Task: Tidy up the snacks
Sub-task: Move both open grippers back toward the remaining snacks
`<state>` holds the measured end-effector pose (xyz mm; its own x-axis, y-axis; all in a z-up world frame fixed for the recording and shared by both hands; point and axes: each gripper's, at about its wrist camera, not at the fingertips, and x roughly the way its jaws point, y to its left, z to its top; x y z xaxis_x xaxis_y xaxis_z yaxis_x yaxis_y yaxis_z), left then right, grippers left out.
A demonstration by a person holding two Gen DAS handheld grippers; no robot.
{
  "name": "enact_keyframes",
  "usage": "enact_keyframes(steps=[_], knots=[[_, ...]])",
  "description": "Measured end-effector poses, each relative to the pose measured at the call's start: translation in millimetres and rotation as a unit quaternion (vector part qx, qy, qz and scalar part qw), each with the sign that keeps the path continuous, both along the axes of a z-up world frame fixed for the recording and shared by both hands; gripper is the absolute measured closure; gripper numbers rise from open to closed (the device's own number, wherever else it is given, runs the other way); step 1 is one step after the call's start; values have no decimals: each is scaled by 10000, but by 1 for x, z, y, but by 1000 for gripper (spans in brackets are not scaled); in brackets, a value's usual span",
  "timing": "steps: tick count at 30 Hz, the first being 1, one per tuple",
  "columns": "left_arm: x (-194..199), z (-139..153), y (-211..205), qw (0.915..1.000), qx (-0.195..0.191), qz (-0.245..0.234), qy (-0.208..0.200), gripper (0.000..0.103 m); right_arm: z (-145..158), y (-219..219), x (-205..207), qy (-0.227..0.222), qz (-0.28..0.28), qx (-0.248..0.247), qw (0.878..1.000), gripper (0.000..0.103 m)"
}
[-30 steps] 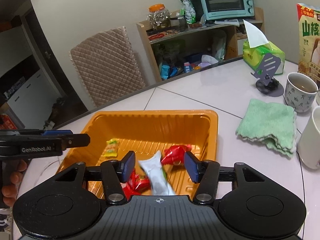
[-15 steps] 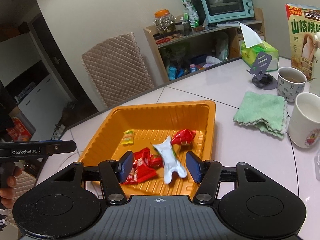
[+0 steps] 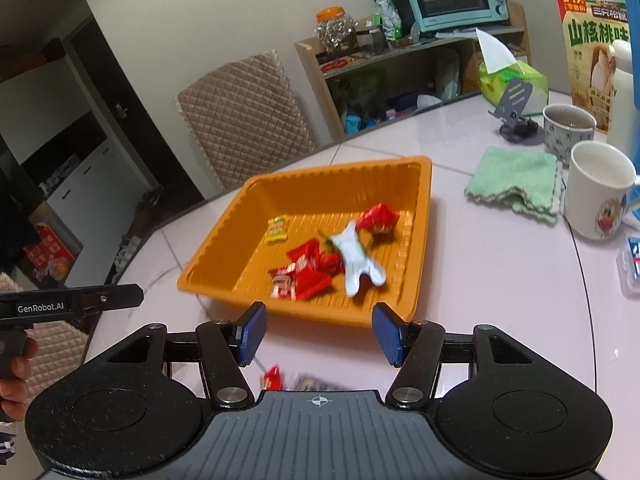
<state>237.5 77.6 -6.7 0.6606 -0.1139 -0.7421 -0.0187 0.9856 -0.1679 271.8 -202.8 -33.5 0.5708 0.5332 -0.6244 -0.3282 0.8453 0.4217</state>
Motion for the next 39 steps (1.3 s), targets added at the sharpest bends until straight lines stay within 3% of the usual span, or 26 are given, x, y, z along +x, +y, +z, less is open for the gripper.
enact_keyframes(steps=[19, 39], knots=[[-57, -26, -21, 9994, 36, -149, 302, 54, -22, 11, -53, 262, 460, -250, 9983, 44], [-60, -57, -30, 9978, 166, -373, 527, 54, -50, 23, -66, 482, 770, -584, 9941, 44]])
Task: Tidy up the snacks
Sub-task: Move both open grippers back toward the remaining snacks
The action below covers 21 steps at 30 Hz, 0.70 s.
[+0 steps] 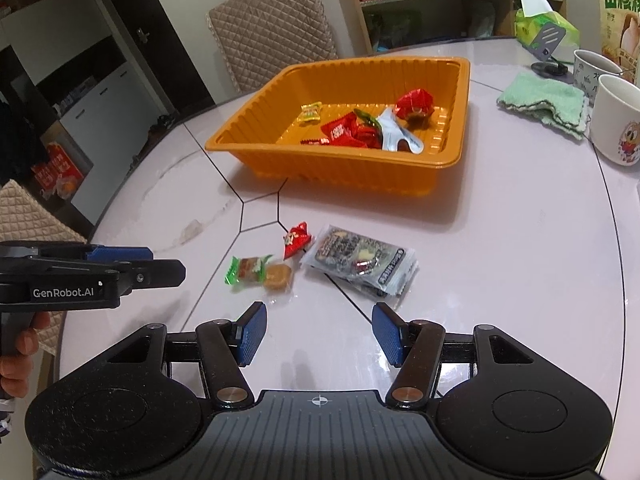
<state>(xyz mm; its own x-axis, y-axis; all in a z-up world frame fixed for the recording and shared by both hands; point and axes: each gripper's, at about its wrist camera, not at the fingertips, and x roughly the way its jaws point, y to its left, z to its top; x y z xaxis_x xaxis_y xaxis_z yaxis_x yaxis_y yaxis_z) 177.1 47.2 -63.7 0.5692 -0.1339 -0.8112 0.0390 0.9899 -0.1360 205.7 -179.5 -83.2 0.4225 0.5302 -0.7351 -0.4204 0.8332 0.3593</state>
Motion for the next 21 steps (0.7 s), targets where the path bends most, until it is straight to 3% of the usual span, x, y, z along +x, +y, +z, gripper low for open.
enact_keyframes(steps=[10, 21], knots=[[7, -15, -1, 9999, 4, -37, 134, 54, -11, 1, 7, -46, 74, -168, 9998, 44], [19, -25, 2, 9998, 41, 7, 185, 54, -16, 7, 32, -501, 405, -513, 9966, 44]])
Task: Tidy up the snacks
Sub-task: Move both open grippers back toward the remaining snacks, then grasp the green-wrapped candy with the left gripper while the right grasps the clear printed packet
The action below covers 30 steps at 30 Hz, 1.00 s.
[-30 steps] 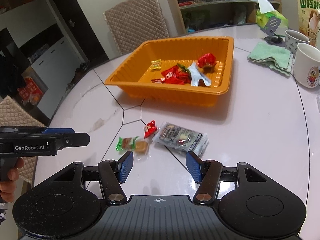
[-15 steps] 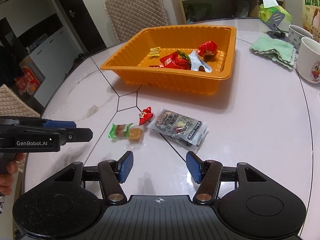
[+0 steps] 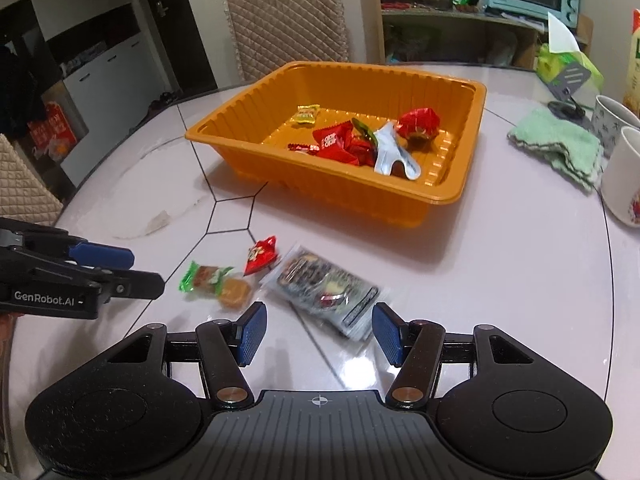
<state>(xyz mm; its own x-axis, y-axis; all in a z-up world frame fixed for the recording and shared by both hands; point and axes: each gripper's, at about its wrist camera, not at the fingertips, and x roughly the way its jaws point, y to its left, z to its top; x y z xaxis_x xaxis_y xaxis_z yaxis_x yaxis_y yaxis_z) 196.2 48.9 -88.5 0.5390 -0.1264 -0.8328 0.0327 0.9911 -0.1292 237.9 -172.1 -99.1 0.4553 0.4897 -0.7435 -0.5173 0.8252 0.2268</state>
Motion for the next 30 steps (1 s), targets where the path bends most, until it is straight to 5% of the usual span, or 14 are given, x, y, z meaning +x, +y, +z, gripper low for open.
enact_keyframes(steps=[19, 26, 30], knots=[[9, -11, 3, 10000, -4, 2, 79, 54, -20, 19, 37, -42, 538, -3, 9985, 44], [6, -14, -2, 9993, 110, -351, -15, 54, -23, 24, 26, -27, 919, -170, 9956, 45], [8, -16, -9, 9972, 321, -669, -105, 54, -29, 20, 13, 53, 745, -185, 9970, 57]])
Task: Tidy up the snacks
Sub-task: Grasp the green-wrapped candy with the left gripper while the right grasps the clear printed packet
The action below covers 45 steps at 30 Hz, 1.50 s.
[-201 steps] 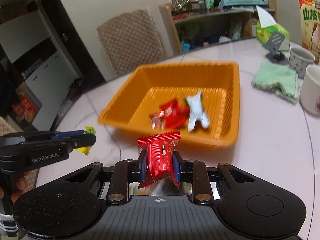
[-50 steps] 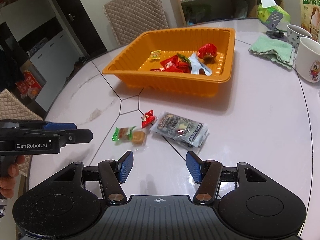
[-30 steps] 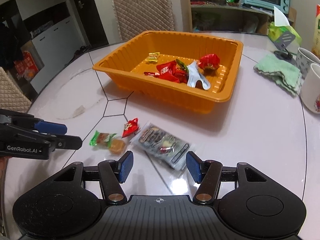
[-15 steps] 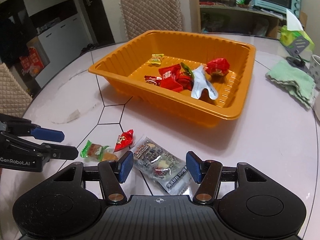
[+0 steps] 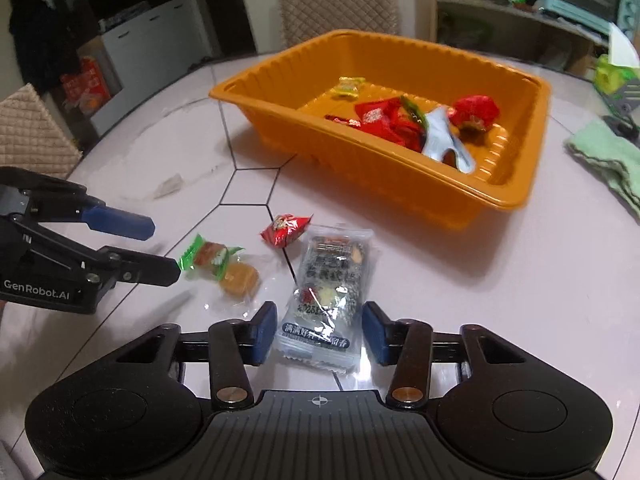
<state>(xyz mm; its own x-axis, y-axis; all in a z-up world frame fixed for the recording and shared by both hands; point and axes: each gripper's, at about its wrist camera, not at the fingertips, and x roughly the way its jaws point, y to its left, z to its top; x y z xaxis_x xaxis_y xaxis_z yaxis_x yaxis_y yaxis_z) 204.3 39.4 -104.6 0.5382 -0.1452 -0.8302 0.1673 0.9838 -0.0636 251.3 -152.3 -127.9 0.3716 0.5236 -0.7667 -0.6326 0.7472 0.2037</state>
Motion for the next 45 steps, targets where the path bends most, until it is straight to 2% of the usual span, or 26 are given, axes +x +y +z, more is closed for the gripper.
enact_keyframes(steps=[10, 13, 22, 33, 34, 36, 38, 45], knots=[[15, -11, -16, 9959, 574, -684, -164, 54, 2, -11, -11, 201, -492, 169, 9984, 57], [19, -13, -15, 9963, 556, -632, -174, 55, 2, -14, -11, 243, -578, 225, 9978, 57], [23, -16, 3, 9990, 444, -70, -60, 62, 3, -13, -8, 310, -670, 226, 9970, 57], [34, -15, -6, 9960, 565, -661, -196, 64, 3, -9, -6, 304, -762, 139, 9965, 47], [35, -16, -7, 9957, 574, -704, -164, 65, 3, -9, -6, 311, -773, 146, 9964, 47], [36, -17, -7, 9962, 483, -711, -110, 76, 3, -9, -5, 319, -795, 146, 9962, 47], [35, -17, -5, 9972, 373, -638, -62, 81, 4, -10, -5, 325, -811, 144, 9961, 47], [26, -15, 2, 9998, 159, -85, -7, 84, 4, -11, -4, 323, -878, 156, 9955, 47]])
